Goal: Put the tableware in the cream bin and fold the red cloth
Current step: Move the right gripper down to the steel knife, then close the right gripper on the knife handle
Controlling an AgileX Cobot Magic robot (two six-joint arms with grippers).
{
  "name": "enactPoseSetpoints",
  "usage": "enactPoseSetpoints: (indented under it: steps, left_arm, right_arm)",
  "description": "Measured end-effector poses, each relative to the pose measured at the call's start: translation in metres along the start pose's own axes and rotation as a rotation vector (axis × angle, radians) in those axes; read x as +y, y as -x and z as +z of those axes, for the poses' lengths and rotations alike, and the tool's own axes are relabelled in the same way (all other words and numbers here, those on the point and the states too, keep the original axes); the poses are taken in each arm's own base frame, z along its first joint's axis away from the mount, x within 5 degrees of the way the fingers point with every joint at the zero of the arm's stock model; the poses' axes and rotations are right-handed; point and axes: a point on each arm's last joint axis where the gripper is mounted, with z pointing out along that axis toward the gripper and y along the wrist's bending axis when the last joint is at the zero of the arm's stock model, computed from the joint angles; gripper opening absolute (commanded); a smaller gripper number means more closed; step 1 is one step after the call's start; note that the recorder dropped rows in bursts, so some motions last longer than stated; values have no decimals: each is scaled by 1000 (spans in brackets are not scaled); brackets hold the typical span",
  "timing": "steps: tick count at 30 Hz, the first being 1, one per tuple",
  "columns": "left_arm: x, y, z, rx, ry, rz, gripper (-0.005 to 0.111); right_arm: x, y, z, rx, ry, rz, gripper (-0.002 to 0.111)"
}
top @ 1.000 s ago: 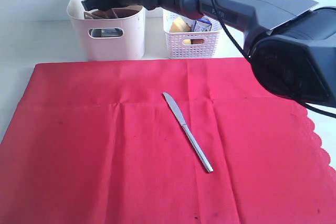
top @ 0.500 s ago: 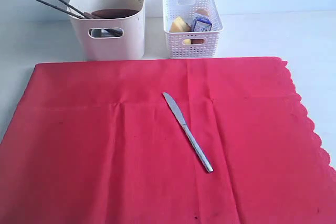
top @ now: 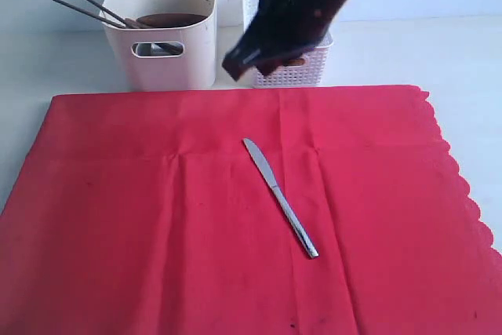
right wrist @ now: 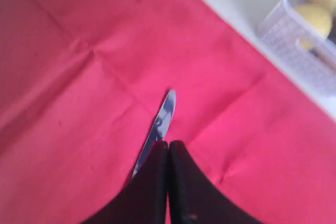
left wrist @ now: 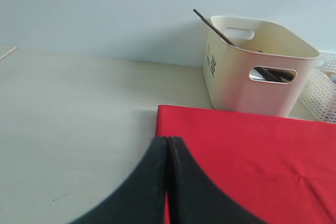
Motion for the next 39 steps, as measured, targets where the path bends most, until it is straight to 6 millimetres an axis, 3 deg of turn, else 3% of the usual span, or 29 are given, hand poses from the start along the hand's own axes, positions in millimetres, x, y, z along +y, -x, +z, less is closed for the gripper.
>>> enactPoseSetpoints:
  steps: [3,7,12,16,25,33,39]
  left_arm:
    - [0,0,0,0,0,0,2]
    - [0,0,0,0,0,0,2]
    - [0,0,0,0,0,0,2]
    - [0,0,0,0,0,0,2]
    - [0,0,0,0,0,0,2]
    - [0,0,0,0,0,0,2]
    - [0,0,0,0,0,0,2]
  right_arm:
    - [4,-22,20,93,17,46,3]
    - [16,-42,49,205,31,83,19]
    - [35,-49,78,269,45,49,43]
    - [35,-54,101,289,21,15,49]
    - [33,-62,128,326,-8,7,46]
    - [34,-64,132,328,-5,18,0]
    - [34,-63,132,325,-6,9,0]
